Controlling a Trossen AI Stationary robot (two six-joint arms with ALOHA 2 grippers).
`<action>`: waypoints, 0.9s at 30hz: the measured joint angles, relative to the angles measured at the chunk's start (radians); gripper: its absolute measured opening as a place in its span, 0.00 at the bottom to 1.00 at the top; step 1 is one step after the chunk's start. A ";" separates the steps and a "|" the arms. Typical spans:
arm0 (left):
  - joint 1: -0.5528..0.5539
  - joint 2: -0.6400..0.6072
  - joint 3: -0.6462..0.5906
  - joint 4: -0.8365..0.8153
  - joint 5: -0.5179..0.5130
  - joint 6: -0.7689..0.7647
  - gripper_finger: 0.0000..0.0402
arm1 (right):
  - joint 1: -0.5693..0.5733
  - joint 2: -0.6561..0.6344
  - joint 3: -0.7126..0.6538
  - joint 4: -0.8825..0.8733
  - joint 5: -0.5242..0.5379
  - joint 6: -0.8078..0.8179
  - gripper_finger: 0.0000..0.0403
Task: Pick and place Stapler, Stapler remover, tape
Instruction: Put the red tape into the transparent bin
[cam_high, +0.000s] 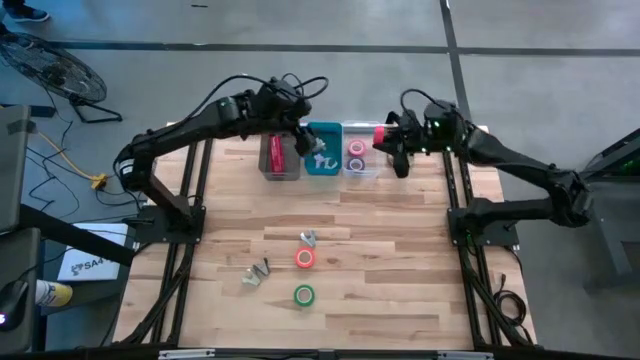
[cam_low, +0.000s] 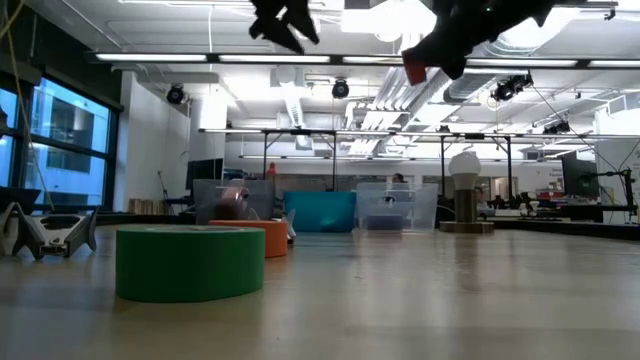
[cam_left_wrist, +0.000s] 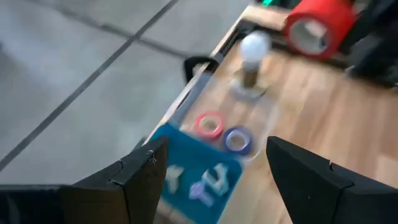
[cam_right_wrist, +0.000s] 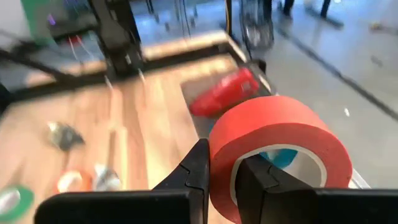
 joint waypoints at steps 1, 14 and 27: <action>0.007 0.001 0.000 -0.028 -0.011 -0.008 0.66 | -0.011 0.025 0.031 -0.048 -0.001 -0.024 0.09; 0.123 0.002 -0.035 -0.137 0.065 0.051 0.66 | -0.120 0.406 0.346 -0.343 0.061 -0.143 0.09; 0.283 0.002 -0.035 -0.216 0.148 0.198 0.66 | -0.137 0.716 0.491 -0.492 0.154 -0.177 0.09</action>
